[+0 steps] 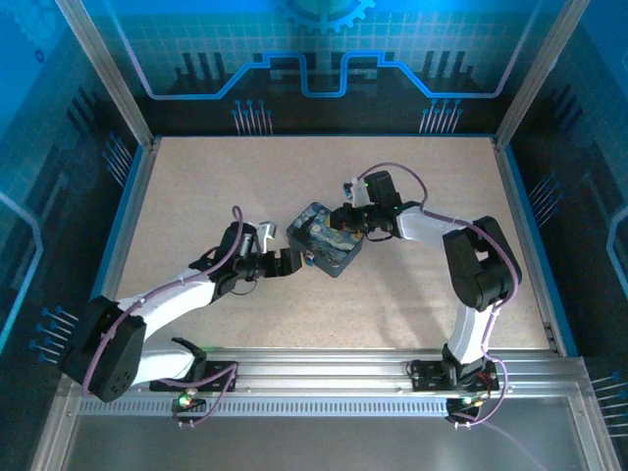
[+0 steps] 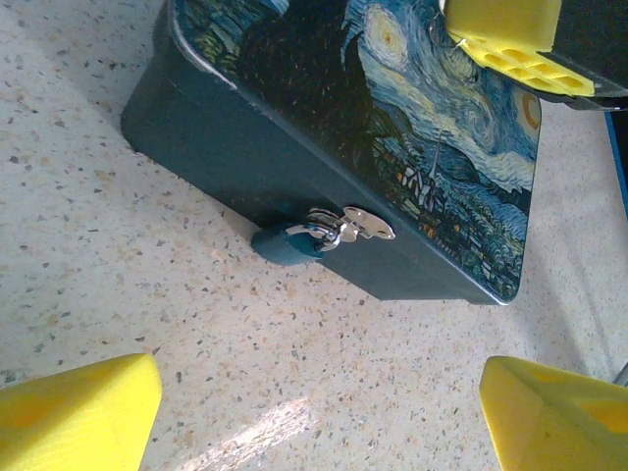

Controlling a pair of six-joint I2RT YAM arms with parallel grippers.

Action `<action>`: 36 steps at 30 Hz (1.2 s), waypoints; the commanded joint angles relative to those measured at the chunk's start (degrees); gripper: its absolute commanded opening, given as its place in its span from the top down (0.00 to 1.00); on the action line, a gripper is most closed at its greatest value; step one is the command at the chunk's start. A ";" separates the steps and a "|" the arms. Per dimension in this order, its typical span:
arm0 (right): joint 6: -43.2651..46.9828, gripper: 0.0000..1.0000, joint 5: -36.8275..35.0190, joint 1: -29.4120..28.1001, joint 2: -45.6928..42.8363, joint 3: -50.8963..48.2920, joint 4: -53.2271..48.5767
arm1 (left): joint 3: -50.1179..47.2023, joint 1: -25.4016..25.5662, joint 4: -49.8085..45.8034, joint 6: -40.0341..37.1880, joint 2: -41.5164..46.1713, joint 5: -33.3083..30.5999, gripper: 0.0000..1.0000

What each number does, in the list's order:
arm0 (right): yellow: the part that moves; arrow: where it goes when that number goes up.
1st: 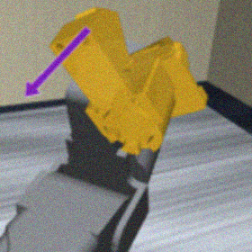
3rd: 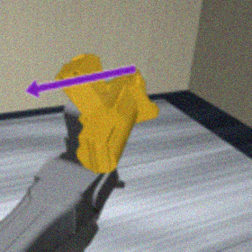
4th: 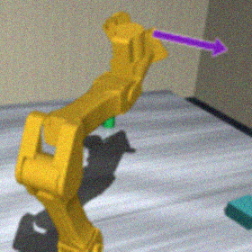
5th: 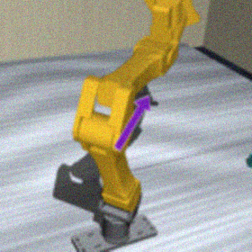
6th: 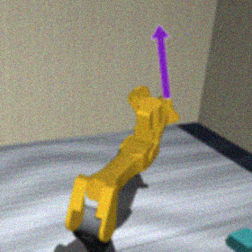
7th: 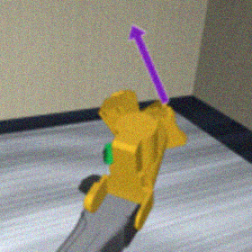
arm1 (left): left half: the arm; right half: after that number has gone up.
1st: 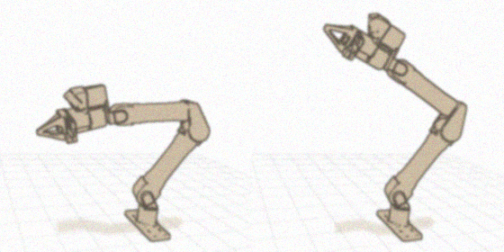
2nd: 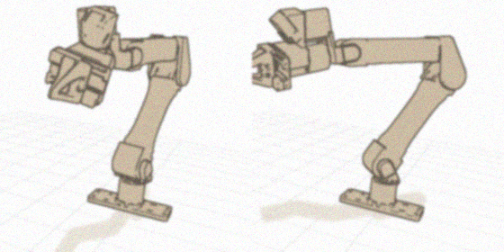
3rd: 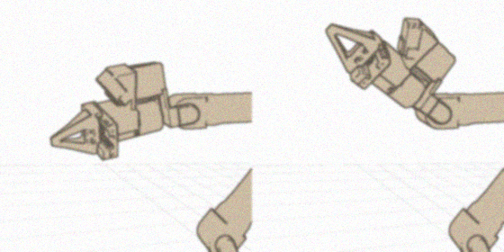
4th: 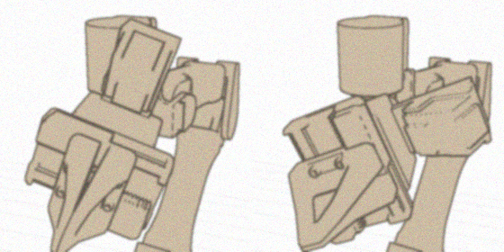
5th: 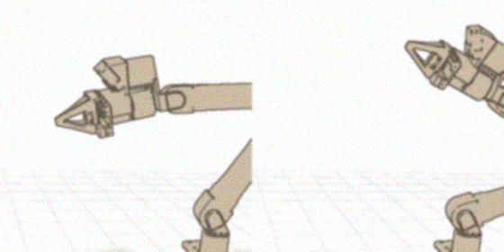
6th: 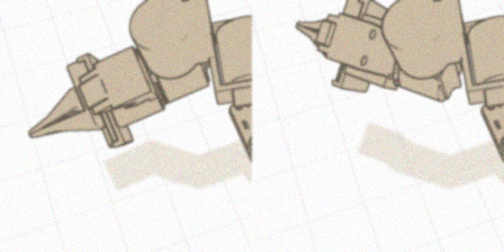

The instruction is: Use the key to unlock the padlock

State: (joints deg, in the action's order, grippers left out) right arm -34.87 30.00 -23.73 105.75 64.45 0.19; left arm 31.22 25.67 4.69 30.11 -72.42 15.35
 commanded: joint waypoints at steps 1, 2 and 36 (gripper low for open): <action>1.66 1.00 -1.76 0.16 1.84 1.15 -3.01 | -0.51 1.08 2.71 -0.57 -1.77 0.87 0.14; 1.65 1.00 -1.98 0.49 2.08 0.83 -2.86 | -0.42 1.38 3.33 -0.65 -2.35 0.73 0.14; 6.41 1.00 -2.32 2.77 5.43 4.25 -6.71 | 5.03 4.74 13.11 -17.00 -18.80 -4.40 0.40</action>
State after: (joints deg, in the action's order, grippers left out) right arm -29.50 30.06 -21.04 108.99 69.12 -2.11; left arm 35.11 30.06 15.79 17.52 -90.43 12.45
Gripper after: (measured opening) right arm 0.042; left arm 0.605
